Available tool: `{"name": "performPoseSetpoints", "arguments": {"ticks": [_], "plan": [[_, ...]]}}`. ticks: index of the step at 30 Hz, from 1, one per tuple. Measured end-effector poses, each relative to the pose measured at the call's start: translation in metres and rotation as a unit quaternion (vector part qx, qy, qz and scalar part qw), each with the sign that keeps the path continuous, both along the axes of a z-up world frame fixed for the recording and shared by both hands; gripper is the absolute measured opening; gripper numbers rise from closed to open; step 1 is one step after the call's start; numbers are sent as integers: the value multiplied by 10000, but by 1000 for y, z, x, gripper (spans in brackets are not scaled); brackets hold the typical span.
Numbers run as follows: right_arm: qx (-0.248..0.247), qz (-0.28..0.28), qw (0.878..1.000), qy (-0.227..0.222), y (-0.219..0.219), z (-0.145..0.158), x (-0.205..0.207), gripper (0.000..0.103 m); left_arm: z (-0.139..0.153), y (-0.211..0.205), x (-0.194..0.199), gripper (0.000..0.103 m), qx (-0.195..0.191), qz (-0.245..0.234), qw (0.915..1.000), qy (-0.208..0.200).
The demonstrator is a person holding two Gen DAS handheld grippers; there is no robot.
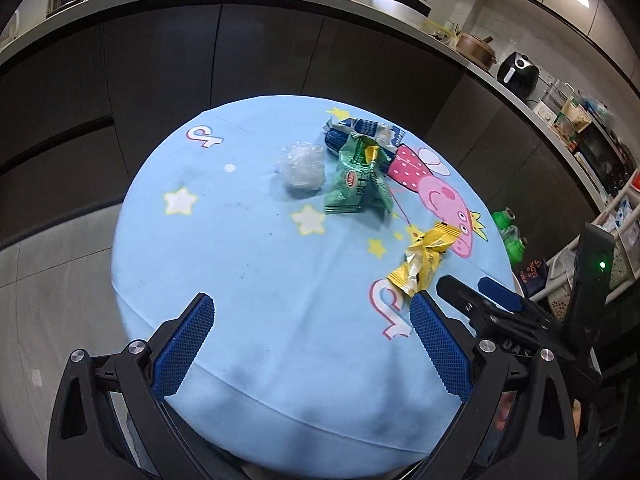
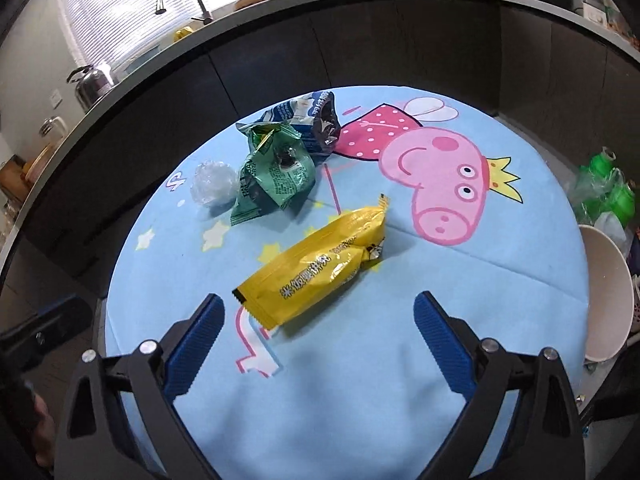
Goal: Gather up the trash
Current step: 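Move both open tools back over the table toward the yellow wrapper, then grasp the clear plastic bag with the left gripper while the right gripper grasps the yellow wrapper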
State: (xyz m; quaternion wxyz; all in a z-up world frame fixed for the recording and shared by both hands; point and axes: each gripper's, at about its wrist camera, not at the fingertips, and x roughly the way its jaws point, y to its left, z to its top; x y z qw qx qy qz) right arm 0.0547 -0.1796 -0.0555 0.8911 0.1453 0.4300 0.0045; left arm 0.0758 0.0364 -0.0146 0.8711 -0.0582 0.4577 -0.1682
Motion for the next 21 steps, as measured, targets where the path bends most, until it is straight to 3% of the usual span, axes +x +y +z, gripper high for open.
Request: {"name": "performPoseSetpoints", "arguments": {"ticks": [2,5,8,10,13,17,21], "plan": [[-19,-95,9999,31,6,-3,13,92,-2,6,3,94,-47,35,10000,33],[-215,-158,9993,247,16,-13,27,79,-8,11,6,94,-83,42,9999,88],[-388,-101,9984,407,16,-21,25,55,-13,13,10,94,-97,7,9999,120],[-488,-69,9978,452,12,-23,20,28,-16,12,14,94,-84,-11,9999,138],[-662,-38,9966,487,-1,-24,9,10,-21,10,23,94,-85,-40,9999,126],[-606,-58,9973,422,-16,-20,-3,6,-24,7,47,91,-145,-11,9998,116],[-547,-34,9980,328,-21,-16,-5,12,-23,2,83,81,-304,61,9994,161]]}}
